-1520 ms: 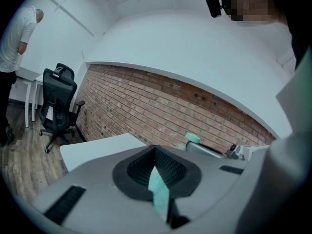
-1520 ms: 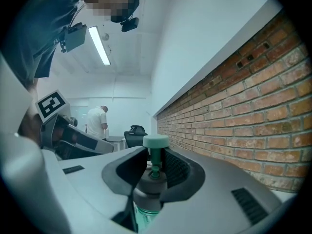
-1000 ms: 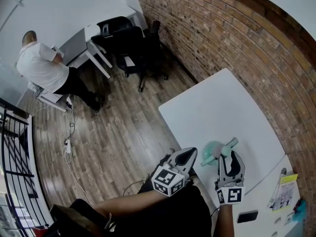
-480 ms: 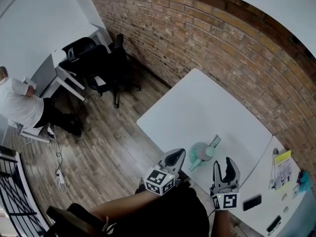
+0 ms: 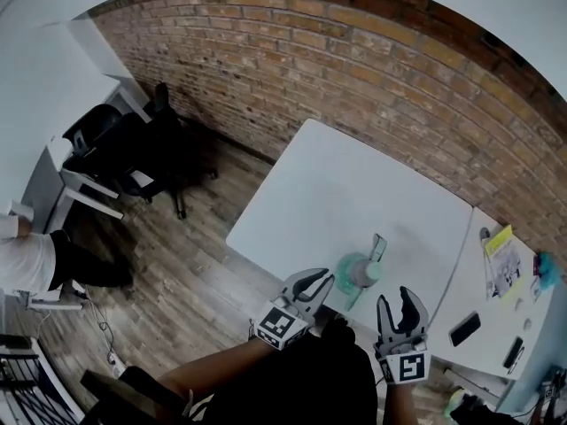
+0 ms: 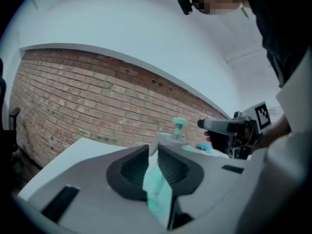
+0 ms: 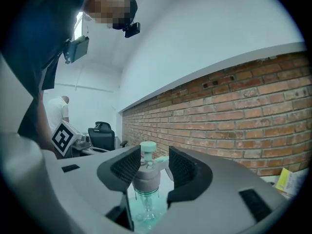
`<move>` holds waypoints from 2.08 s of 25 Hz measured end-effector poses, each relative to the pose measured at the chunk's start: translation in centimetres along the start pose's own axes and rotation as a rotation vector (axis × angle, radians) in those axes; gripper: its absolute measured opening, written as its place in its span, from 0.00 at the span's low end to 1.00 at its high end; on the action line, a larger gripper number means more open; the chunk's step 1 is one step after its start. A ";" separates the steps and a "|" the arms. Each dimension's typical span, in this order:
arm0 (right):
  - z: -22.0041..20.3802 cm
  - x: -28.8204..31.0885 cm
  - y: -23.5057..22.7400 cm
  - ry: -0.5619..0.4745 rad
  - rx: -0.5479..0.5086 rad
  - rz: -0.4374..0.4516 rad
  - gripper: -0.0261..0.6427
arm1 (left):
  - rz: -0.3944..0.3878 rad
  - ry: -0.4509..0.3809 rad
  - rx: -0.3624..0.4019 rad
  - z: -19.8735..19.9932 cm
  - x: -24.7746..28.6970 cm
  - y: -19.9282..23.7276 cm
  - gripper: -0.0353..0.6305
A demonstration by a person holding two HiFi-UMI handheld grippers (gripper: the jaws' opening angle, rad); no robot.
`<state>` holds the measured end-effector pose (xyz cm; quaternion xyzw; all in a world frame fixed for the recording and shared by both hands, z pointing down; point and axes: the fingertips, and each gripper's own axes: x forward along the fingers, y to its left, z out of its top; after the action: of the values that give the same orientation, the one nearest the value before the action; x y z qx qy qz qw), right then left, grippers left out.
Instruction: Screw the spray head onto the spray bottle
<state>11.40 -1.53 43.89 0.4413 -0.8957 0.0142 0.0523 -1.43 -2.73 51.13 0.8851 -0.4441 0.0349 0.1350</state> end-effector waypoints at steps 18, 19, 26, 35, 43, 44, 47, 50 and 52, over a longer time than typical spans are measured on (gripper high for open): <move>0.6 -0.2 2.6 0.044 0.136 -0.358 0.29 | -0.576 0.141 0.398 -8.9 4.6 -3.1 0.70; 0.6 0.1 2.6 0.067 0.137 -0.364 0.29 | -0.587 0.133 0.397 -9.1 5.2 -3.1 0.71; -0.1 2.6 3.0 0.267 0.251 -0.274 0.31 | -0.691 0.121 0.454 -9.3 7.8 -4.7 0.77; -0.6 5.6 1.4 0.458 0.192 -0.220 0.42 | -0.750 0.153 0.515 -10.3 9.3 -5.0 0.79; -2.3 6.7 1.8 0.587 0.180 -0.197 0.45 | -0.802 0.167 0.457 -10.8 9.7 -5.9 0.78; -2.8 6.6 1.8 0.616 0.177 -0.200 0.45 | -0.804 0.163 0.448 -10.8 9.7 -5.9 0.78; -3.8 6.6 1.3 0.670 0.195 -0.209 0.45 | -0.803 0.149 0.448 -10.8 9.8 -5.9 0.78; -4.6 6.7 0.9 0.737 0.181 -0.203 0.45 | -0.800 0.146 0.449 -10.8 9.7 -6.0 0.78; -5.5 6.6 0.8 0.808 0.147 -0.193 0.45 | -0.800 0.145 0.448 -10.8 9.7 -6.0 0.77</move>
<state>7.17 -5.85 50.04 0.4848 -0.7544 0.2449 0.3687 9.81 -4.00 62.05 0.9895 -0.0389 0.1367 -0.0259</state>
